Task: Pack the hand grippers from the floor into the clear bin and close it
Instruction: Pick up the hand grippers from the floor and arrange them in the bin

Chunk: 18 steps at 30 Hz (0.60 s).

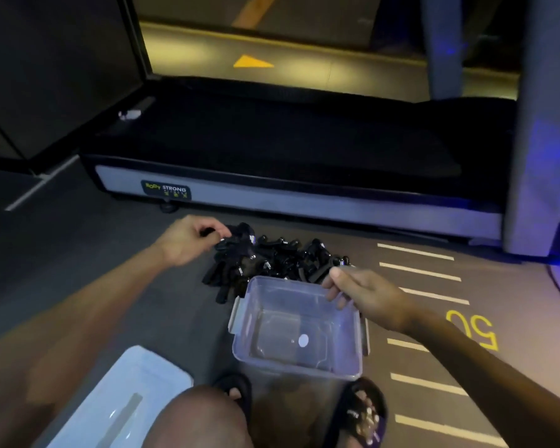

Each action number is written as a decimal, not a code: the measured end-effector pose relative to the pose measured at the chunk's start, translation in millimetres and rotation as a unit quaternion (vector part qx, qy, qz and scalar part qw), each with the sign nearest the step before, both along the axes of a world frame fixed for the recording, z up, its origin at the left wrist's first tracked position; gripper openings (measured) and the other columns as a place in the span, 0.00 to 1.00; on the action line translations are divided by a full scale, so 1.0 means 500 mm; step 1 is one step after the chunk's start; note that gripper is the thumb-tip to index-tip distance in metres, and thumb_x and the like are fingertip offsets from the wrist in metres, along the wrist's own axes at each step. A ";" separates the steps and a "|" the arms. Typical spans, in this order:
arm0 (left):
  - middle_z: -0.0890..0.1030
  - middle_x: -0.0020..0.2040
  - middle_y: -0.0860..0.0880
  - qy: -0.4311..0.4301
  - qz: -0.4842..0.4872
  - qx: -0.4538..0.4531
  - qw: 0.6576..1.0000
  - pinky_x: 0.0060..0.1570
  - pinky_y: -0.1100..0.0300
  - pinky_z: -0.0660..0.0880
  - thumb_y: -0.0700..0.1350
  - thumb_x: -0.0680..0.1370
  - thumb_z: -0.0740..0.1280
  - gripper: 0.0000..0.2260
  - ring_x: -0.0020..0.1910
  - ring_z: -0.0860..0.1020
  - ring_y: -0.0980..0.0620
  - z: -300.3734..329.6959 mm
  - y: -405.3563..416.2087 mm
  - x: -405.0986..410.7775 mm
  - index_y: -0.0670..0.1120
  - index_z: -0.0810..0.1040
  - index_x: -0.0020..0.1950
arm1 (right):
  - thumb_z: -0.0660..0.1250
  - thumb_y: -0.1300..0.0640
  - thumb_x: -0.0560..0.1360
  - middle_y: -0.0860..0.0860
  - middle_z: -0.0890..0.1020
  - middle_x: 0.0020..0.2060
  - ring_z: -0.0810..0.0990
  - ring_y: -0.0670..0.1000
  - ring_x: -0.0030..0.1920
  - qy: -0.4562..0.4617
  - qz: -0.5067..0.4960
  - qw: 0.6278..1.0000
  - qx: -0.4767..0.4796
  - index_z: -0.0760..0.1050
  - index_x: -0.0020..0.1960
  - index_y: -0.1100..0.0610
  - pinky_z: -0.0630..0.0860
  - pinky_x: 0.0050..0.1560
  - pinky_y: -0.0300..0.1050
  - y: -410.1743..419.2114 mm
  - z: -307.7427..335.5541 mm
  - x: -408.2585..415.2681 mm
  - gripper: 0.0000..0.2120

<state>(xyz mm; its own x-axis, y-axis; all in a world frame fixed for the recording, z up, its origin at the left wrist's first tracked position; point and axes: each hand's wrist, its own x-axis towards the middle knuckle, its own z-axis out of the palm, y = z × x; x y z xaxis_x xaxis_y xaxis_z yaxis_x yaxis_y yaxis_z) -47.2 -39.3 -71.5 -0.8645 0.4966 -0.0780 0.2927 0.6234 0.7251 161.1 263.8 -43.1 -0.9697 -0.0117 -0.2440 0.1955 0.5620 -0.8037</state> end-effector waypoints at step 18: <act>0.80 0.46 0.51 -0.070 -0.330 -0.062 0.939 0.46 0.57 0.78 0.40 0.78 0.72 0.10 0.40 0.76 0.57 0.054 0.234 0.140 0.48 0.79 0.59 | 0.73 0.54 0.75 0.51 0.82 0.43 0.80 0.46 0.42 0.052 0.036 0.995 -0.075 0.80 0.53 0.54 0.77 0.48 0.41 0.015 -0.077 -0.019 0.08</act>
